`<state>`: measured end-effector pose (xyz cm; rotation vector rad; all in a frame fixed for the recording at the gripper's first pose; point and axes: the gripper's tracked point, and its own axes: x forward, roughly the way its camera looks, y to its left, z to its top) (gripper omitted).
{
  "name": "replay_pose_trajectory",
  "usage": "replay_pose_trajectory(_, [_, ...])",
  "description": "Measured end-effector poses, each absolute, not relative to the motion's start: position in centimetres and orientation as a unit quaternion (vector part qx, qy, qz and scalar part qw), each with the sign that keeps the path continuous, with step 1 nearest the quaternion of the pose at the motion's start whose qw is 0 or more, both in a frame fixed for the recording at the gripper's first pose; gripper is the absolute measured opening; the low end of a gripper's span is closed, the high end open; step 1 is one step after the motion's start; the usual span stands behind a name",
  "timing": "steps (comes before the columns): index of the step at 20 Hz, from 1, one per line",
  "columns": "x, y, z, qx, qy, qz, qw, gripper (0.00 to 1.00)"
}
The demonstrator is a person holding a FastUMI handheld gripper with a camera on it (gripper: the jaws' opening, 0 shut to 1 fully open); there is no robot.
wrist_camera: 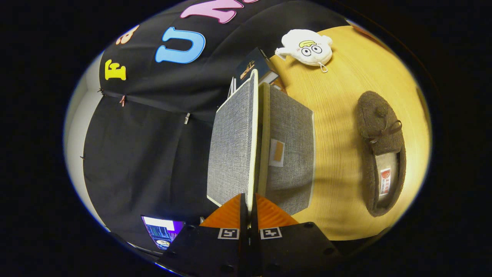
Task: Open the storage box then place both shoes into the box .Put the left shoe in first, then the right shoe, with the right side of both shoes facing outward in a uniform manner.
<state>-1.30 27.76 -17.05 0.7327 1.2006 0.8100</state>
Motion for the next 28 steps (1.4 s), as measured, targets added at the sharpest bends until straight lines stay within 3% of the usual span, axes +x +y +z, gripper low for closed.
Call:
replay_pose_trajectory(15, [-3.1, 42.3, -3.3, 0.289, 0.455, 0.462, 0.704, 0.06])
replay_pose_trajectory(22, [-5.3, 51.3, -2.1, 0.247, 0.448, 0.480, 0.713, 0.09])
replay_pose_trajectory(28, [-5.5, 54.2, -2.6, 0.211, 0.439, 0.484, 0.727, 0.14])
